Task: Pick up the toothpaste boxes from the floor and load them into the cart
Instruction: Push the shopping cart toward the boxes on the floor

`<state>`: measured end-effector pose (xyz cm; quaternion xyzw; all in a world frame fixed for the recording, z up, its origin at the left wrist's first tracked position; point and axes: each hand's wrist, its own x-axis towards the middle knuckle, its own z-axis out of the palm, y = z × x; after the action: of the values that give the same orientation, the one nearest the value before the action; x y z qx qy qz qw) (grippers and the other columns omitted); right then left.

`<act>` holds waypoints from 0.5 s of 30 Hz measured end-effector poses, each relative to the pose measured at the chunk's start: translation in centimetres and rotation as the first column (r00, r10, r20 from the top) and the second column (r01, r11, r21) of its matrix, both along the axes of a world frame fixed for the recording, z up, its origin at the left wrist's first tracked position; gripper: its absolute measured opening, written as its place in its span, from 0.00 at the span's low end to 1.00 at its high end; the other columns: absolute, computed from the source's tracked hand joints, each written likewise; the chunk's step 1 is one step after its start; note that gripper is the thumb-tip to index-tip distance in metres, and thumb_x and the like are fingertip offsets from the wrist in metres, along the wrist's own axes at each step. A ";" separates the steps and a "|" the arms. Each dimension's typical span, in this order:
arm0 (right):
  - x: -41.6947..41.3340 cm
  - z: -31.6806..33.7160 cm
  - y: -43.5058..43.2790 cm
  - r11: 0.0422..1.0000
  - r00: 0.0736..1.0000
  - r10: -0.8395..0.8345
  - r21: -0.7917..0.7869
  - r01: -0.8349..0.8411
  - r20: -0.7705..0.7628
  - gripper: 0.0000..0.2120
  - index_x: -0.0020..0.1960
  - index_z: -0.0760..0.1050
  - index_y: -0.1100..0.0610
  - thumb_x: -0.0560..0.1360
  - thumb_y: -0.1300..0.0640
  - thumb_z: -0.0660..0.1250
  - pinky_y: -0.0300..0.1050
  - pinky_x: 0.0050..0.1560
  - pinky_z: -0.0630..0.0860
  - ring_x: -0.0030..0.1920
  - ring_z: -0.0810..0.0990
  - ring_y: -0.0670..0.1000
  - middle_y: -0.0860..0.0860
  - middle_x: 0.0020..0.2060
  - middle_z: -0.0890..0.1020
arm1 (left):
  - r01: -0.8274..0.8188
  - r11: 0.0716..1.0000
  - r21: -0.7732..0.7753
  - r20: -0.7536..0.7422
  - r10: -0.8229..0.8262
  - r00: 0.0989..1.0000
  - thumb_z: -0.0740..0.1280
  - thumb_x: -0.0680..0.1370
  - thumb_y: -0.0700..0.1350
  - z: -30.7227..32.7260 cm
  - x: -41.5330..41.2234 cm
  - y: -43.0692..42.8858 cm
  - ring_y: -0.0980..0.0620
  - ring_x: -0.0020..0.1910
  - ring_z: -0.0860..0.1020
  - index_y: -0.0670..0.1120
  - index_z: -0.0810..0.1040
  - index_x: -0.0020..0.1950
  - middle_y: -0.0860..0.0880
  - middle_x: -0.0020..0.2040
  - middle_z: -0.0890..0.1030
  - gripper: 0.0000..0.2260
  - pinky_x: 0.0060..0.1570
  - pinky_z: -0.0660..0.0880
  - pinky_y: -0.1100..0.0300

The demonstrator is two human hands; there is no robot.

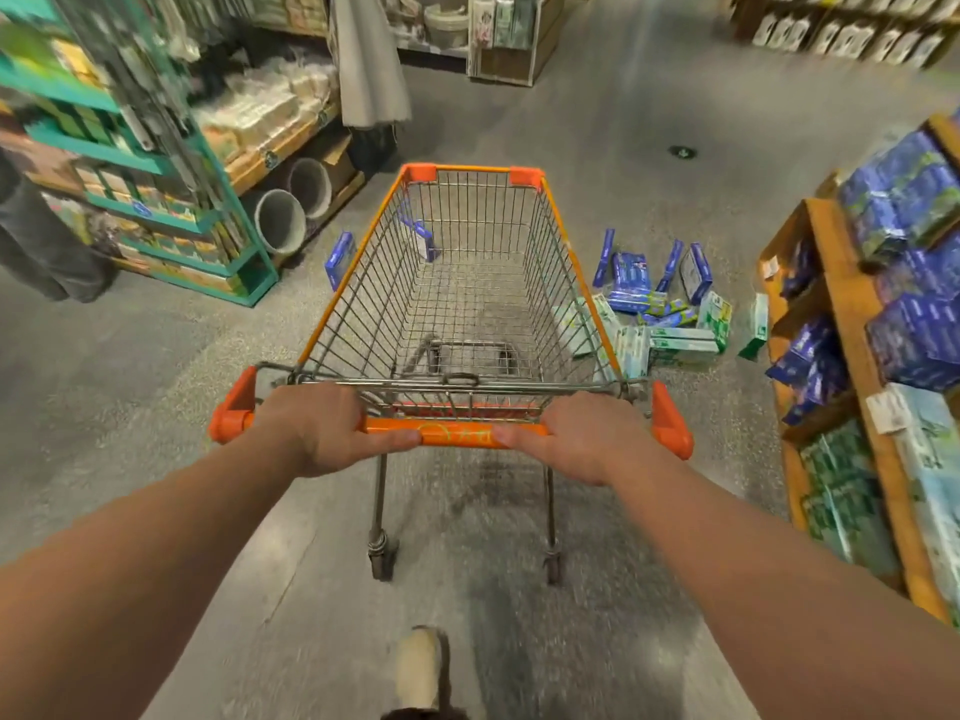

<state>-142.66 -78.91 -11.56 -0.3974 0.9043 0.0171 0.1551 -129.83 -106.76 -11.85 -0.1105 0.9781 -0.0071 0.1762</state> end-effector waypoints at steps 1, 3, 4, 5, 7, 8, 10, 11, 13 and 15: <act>-1.8 0.0 -1.3 1.000 1.000 -0.009 -0.004 0.009 0.003 0.49 0.33 0.77 0.54 0.63 0.15 0.36 0.49 0.40 0.76 0.35 0.78 0.52 0.51 0.33 0.79 | 0.007 1.000 0.005 0.003 -0.007 1.000 0.40 0.59 0.88 0.0 -2.1 -1.4 0.53 0.37 0.79 0.51 0.81 0.39 0.52 0.36 0.81 0.48 0.46 0.79 0.51; -5.3 -0.1 -4.0 1.000 1.000 -0.030 -0.004 0.030 0.004 0.49 0.33 0.76 0.54 0.63 0.15 0.34 0.50 0.43 0.78 0.36 0.78 0.52 0.51 0.33 0.78 | 0.030 1.000 0.004 0.007 -0.030 1.000 0.40 0.59 0.88 0.1 -6.2 -4.2 0.53 0.36 0.79 0.50 0.80 0.37 0.52 0.35 0.80 0.48 0.45 0.79 0.52; -7.1 -0.2 -5.3 0.999 0.999 -0.039 -0.005 0.039 0.002 0.49 0.33 0.76 0.54 0.64 0.15 0.35 0.50 0.43 0.78 0.36 0.78 0.52 0.51 0.34 0.78 | 0.047 0.999 -0.002 0.001 -0.047 0.999 0.40 0.59 0.88 0.0 -8.2 -5.6 0.53 0.36 0.79 0.50 0.80 0.37 0.53 0.35 0.80 0.48 0.45 0.79 0.53; -8.7 -0.4 -6.6 0.999 0.999 -0.045 -0.009 0.045 -0.002 0.49 0.34 0.76 0.55 0.64 0.16 0.34 0.51 0.44 0.78 0.37 0.79 0.53 0.51 0.34 0.78 | 0.064 0.998 -0.011 -0.007 -0.064 0.998 0.40 0.59 0.88 0.0 -10.2 -7.0 0.53 0.36 0.79 0.49 0.80 0.37 0.53 0.34 0.80 0.48 0.44 0.80 0.53; -12.2 -0.5 -9.1 0.997 0.997 -0.077 -0.010 0.077 -0.018 0.51 0.36 0.77 0.55 0.63 0.15 0.33 0.51 0.47 0.78 0.40 0.80 0.55 0.51 0.36 0.78 | 0.094 0.995 -0.039 -0.023 -0.095 0.995 0.40 0.58 0.88 0.1 -14.4 -9.9 0.53 0.35 0.79 0.48 0.80 0.36 0.52 0.34 0.80 0.49 0.43 0.79 0.54; -13.9 -0.5 -10.2 0.995 0.995 -0.098 -0.012 0.098 -0.025 0.52 0.38 0.78 0.55 0.62 0.15 0.33 0.51 0.48 0.78 0.42 0.80 0.56 0.51 0.36 0.78 | 0.106 0.993 -0.052 -0.026 -0.108 0.994 0.39 0.58 0.88 0.1 -16.4 -11.1 0.52 0.35 0.78 0.47 0.79 0.35 0.52 0.34 0.79 0.49 0.42 0.78 0.55; -17.2 -0.5 -12.3 0.991 0.991 -0.134 -0.015 0.134 -0.019 0.52 0.40 0.78 0.55 0.61 0.14 0.33 0.51 0.48 0.77 0.45 0.81 0.57 0.51 0.38 0.78 | 0.126 0.990 -0.065 -0.033 -0.129 0.991 0.38 0.57 0.88 0.2 -20.3 -13.2 0.51 0.36 0.79 0.46 0.79 0.35 0.52 0.34 0.79 0.50 0.43 0.78 0.54; -18.8 -0.4 -13.2 0.990 0.990 -0.142 -0.012 0.142 -0.015 0.52 0.41 0.78 0.54 0.61 0.14 0.34 0.51 0.48 0.76 0.46 0.81 0.57 0.52 0.39 0.78 | 0.134 0.989 -0.066 -0.038 -0.137 0.990 0.38 0.57 0.88 0.2 -22.2 -14.2 0.50 0.37 0.79 0.46 0.79 0.36 0.52 0.35 0.79 0.51 0.43 0.79 0.54; -22.2 -0.4 -14.8 0.988 0.988 -0.156 -0.001 0.156 -0.006 0.52 0.43 0.79 0.54 0.61 0.14 0.34 0.51 0.48 0.75 0.48 0.81 0.57 0.53 0.42 0.80 | 0.146 0.987 -0.066 -0.036 -0.148 0.988 0.38 0.56 0.88 0.2 -26.0 -16.0 0.49 0.38 0.79 0.46 0.78 0.36 0.51 0.36 0.80 0.51 0.44 0.79 0.53; -24.4 0.0 -15.8 0.988 0.988 -0.154 0.008 0.155 -0.008 0.51 0.46 0.80 0.54 0.64 0.15 0.37 0.51 0.49 0.75 0.51 0.82 0.58 0.54 0.47 0.82 | 0.159 0.985 -0.065 -0.032 -0.161 0.986 0.38 0.56 0.88 0.3 -28.3 -16.8 0.49 0.37 0.79 0.46 0.78 0.36 0.52 0.35 0.79 0.51 0.43 0.78 0.54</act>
<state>-167.10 -94.67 -11.60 -0.3254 0.9328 0.0103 0.1543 -158.10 -123.60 -11.54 -0.0371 0.9862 -0.0499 0.1535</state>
